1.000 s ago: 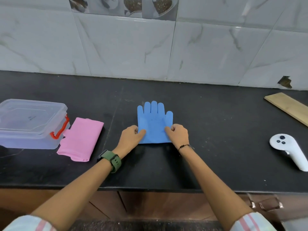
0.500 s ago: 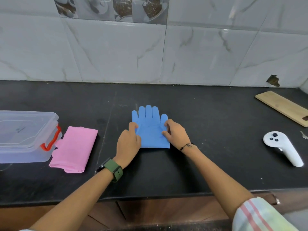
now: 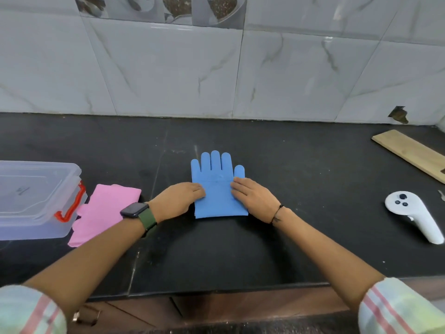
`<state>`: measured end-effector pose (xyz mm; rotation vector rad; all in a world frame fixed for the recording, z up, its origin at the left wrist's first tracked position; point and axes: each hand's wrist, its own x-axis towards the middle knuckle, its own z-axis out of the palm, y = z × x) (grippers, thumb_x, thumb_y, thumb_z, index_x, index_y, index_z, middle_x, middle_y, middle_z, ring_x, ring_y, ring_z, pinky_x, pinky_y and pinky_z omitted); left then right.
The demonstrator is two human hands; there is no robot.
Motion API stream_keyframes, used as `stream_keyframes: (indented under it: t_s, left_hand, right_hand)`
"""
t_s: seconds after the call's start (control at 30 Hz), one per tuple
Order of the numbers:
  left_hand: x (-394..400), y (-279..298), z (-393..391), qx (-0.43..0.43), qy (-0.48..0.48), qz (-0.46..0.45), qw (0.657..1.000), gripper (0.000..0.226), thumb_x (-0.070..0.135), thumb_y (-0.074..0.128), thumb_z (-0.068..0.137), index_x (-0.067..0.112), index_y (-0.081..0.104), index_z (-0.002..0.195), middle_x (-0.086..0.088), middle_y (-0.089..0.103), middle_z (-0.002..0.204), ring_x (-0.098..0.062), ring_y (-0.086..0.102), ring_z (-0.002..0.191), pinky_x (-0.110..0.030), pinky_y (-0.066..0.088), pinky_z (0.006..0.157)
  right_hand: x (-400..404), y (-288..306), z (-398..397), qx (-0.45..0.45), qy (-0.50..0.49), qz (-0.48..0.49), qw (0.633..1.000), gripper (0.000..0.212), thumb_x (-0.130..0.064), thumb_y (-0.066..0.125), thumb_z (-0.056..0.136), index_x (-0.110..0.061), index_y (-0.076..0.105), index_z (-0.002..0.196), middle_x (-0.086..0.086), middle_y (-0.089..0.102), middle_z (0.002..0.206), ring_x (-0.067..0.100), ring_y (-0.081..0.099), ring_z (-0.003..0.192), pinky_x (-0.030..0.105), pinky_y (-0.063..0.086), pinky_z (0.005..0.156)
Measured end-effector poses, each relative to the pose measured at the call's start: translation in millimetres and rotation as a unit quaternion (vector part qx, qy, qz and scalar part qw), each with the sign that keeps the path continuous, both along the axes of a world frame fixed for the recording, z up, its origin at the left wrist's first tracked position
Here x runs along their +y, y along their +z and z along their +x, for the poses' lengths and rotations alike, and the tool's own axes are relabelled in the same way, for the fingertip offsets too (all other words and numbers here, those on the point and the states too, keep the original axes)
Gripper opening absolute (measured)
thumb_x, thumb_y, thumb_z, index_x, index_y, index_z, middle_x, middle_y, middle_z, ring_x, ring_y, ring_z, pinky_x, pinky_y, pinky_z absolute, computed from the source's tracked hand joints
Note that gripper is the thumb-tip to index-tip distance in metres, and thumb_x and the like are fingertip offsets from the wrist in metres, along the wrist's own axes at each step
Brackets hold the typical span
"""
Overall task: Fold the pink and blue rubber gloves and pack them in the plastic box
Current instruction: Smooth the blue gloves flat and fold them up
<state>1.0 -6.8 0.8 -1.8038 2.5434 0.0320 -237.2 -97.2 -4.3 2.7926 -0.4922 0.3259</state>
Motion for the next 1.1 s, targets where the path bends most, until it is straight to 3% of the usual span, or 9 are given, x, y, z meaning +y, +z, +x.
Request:
stream_keyframes:
  t_s: [0.07, 0.17, 0.37, 0.47, 0.57, 0.7, 0.83, 0.9, 1.1]
  left_hand:
    - [3, -4, 3, 0.022, -0.002, 0.015, 1.0, 0.052, -0.002, 0.042, 0.085, 0.009, 0.044, 0.136, -0.008, 0.046, 0.144, -0.022, 0.042, 0.133, -0.033, 0.035, 0.111]
    - [8, -9, 5, 0.051, -0.009, 0.037, 0.998, 0.054, 0.011, 0.042, 0.09, 0.009, 0.033, 0.143, -0.008, 0.034, 0.152, -0.021, 0.031, 0.141, -0.028, 0.021, 0.117]
    - [5, -10, 6, 0.061, 0.012, 0.044, 0.997, 0.051, 0.024, 0.041, 0.097, 0.015, 0.03, 0.146, -0.001, 0.026, 0.157, -0.015, 0.023, 0.145, -0.025, 0.016, 0.118]
    - [6, -18, -2, 0.171, 0.06, 0.002, 0.983, 0.041, 0.011, 0.042, 0.096, 0.011, 0.047, 0.136, -0.003, 0.041, 0.149, -0.019, 0.037, 0.139, -0.023, 0.025, 0.114]
    - [6, -18, -9, 0.332, 0.16, -0.021, 0.929, 0.034, 0.006, 0.044, 0.095, 0.008, 0.058, 0.126, -0.009, 0.062, 0.127, -0.025, 0.062, 0.11, -0.023, 0.042, 0.095]
    - [5, -7, -15, 0.402, 0.214, 0.01, 0.89, 0.027, 0.013, 0.042, 0.098, 0.006, 0.065, 0.111, -0.011, 0.069, 0.096, -0.017, 0.057, 0.074, -0.031, 0.047, 0.074]
    - [8, 4, -18, 0.454, 0.247, 0.032, 0.855, 0.027, 0.016, 0.04, 0.097, -0.001, 0.061, 0.094, -0.017, 0.064, 0.085, -0.017, 0.048, 0.068, -0.032, 0.039, 0.071]
    - [15, 6, -18, 0.482, 0.259, 0.044, 0.836, 0.029, 0.019, 0.04, 0.097, 0.001, 0.063, 0.099, -0.019, 0.067, 0.098, -0.025, 0.056, 0.08, -0.034, 0.042, 0.077]
    - [70, -7, -31, 0.59, 0.276, 0.048, 0.757, 0.039, 0.047, 0.034, 0.093, 0.022, 0.063, 0.105, 0.0, 0.068, 0.106, -0.015, 0.063, 0.1, -0.026, 0.046, 0.086]
  right_hand:
    - [-5, -5, -9, 0.081, -0.027, 0.072, 0.994, 0.054, 0.002, 0.056, 0.083, -0.002, 0.044, 0.136, 0.017, 0.044, 0.145, 0.03, 0.036, 0.138, 0.029, 0.023, 0.114]
    - [-12, -3, -18, 0.164, -0.049, 0.119, 0.978, 0.067, 0.001, 0.038, 0.089, -0.009, 0.01, 0.149, 0.009, 0.009, 0.159, 0.021, 0.002, 0.147, 0.024, -0.008, 0.114]
    - [-19, 6, -6, 0.15, -0.051, 0.169, 0.973, 0.057, -0.014, 0.038, 0.094, -0.012, 0.019, 0.148, 0.006, 0.018, 0.158, 0.018, 0.01, 0.147, 0.024, -0.004, 0.117]
    - [-14, -1, -11, 0.077, -0.068, 0.233, 0.967, 0.058, -0.01, 0.04, 0.092, -0.012, 0.024, 0.147, 0.004, 0.021, 0.157, 0.017, 0.012, 0.147, 0.019, -0.001, 0.116]
    - [-7, -4, -14, 0.029, -0.09, 0.3, 0.949, 0.065, -0.004, 0.045, 0.085, -0.013, 0.027, 0.147, 0.002, 0.021, 0.156, 0.015, 0.011, 0.146, 0.018, 0.005, 0.117]
    - [-2, -1, -14, -0.009, -0.112, 0.348, 0.931, 0.065, -0.002, 0.05, 0.082, -0.015, 0.035, 0.144, -0.002, 0.028, 0.154, 0.011, 0.016, 0.145, 0.018, 0.01, 0.115]
    - [9, 4, -3, -0.16, -0.149, 0.378, 0.899, 0.027, -0.012, 0.056, 0.09, -0.006, 0.062, 0.115, 0.01, 0.066, 0.114, 0.021, 0.06, 0.101, 0.031, 0.044, 0.092]
    - [20, 5, 1, -0.234, -0.18, 0.403, 0.866, 0.018, -0.014, 0.055, 0.092, 0.002, 0.064, 0.091, 0.008, 0.058, 0.073, 0.018, 0.048, 0.064, 0.029, 0.039, 0.066]
    - [58, -11, 5, -0.34, -0.235, 0.369, 0.832, 0.043, -0.019, 0.057, 0.092, -0.008, 0.037, 0.055, -0.002, 0.031, 0.049, 0.014, 0.03, 0.049, 0.027, 0.025, 0.05]
